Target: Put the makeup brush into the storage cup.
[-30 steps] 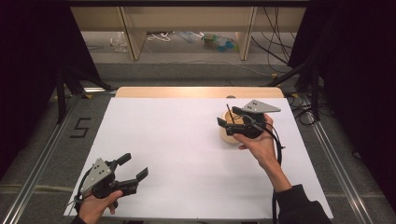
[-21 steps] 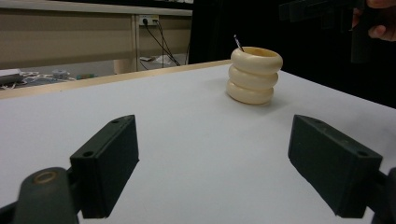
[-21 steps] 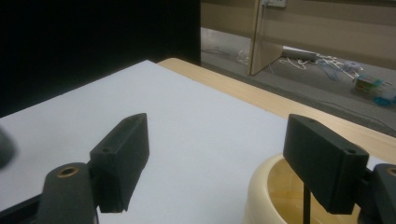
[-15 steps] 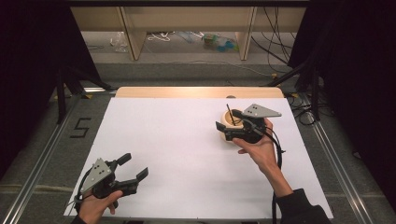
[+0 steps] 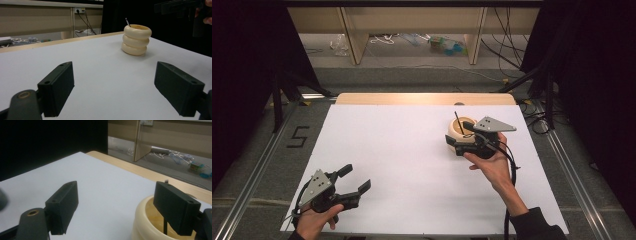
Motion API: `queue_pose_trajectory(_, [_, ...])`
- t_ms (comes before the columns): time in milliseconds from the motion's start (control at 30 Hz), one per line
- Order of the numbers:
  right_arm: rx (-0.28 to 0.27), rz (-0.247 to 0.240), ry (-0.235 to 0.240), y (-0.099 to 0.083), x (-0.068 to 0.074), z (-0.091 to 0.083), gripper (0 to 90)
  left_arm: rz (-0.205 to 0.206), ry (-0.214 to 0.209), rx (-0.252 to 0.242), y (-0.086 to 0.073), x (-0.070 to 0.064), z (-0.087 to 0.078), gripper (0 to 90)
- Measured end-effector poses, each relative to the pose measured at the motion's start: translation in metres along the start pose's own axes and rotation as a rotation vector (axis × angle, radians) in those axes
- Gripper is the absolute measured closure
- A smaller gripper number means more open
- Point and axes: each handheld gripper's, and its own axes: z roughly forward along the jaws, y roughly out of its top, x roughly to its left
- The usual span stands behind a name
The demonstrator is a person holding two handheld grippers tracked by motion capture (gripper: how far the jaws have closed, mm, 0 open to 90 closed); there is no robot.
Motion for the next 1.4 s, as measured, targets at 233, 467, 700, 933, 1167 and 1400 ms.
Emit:
queue_pose_trajectory(233, [-0.029,0.008,0.025,-0.005,0.003,-0.004,19.9,0.003,0.000,0.002,0.000,0.000,0.000,16.0])
queue_pose_trajectory(467, [-0.022,0.023,0.050,-0.008,0.006,-0.008,17.6,-0.001,0.000,0.001,0.000,0.000,0.000,16.0])
queue_pose_trajectory(700, [-0.018,0.037,0.060,-0.015,0.009,-0.011,17.7,0.000,0.000,0.001,0.000,0.000,0.000,16.0])
queue_pose_trajectory(933, [-0.020,0.038,0.062,-0.021,0.012,-0.018,17.7,-0.001,0.001,0.000,0.000,0.000,0.000,16.0])
queue_pose_trajectory(1167, [-0.022,0.027,0.055,-0.026,0.014,-0.022,17.6,0.003,-0.002,0.000,0.000,0.000,0.000,16.0])
queue_pose_trajectory(1400, [-0.015,0.022,0.064,-0.031,0.017,-0.025,17.6,-0.001,0.001,0.001,0.000,-0.001,0.000,16.0])
